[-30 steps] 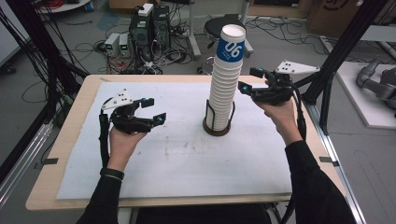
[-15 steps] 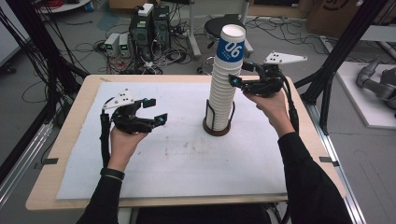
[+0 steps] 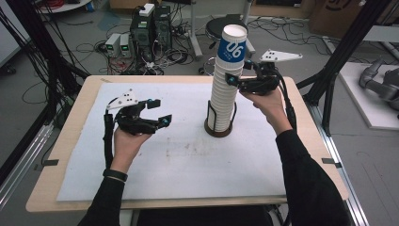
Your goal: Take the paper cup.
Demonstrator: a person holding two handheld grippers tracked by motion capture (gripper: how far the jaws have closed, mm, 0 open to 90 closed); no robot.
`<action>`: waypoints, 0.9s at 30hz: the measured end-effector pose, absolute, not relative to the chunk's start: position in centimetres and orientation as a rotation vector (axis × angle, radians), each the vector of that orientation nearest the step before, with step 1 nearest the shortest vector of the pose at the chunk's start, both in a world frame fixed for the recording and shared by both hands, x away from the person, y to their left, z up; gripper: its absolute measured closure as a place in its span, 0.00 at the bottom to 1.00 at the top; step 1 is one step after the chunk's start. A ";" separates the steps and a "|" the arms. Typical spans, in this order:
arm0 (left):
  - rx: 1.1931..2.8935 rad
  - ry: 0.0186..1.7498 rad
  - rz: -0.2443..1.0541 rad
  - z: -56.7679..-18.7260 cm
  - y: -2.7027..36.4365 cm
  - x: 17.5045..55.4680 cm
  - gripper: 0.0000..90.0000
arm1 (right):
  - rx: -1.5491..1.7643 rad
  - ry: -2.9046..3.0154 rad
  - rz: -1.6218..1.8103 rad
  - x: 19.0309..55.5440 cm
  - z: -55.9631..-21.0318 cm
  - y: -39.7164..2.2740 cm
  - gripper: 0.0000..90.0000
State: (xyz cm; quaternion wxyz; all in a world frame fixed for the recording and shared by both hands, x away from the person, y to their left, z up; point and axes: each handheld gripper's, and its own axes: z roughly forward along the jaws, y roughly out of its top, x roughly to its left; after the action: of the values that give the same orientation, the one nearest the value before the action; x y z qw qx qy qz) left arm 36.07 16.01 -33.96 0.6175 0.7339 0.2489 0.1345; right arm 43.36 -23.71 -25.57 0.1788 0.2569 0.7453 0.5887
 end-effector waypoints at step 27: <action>1.653 0.458 0.297 -23.8 10.3 38.4 0.21 | 0.727 2.095 1.661 43.2 -25.7 -23.7 0.17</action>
State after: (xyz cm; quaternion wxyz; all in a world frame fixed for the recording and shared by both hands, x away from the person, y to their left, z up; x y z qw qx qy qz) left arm 38.43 10.26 -23.83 0.6445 0.7261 0.2011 0.1305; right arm 43.23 -23.71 -25.69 0.1844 0.2579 0.7431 0.5892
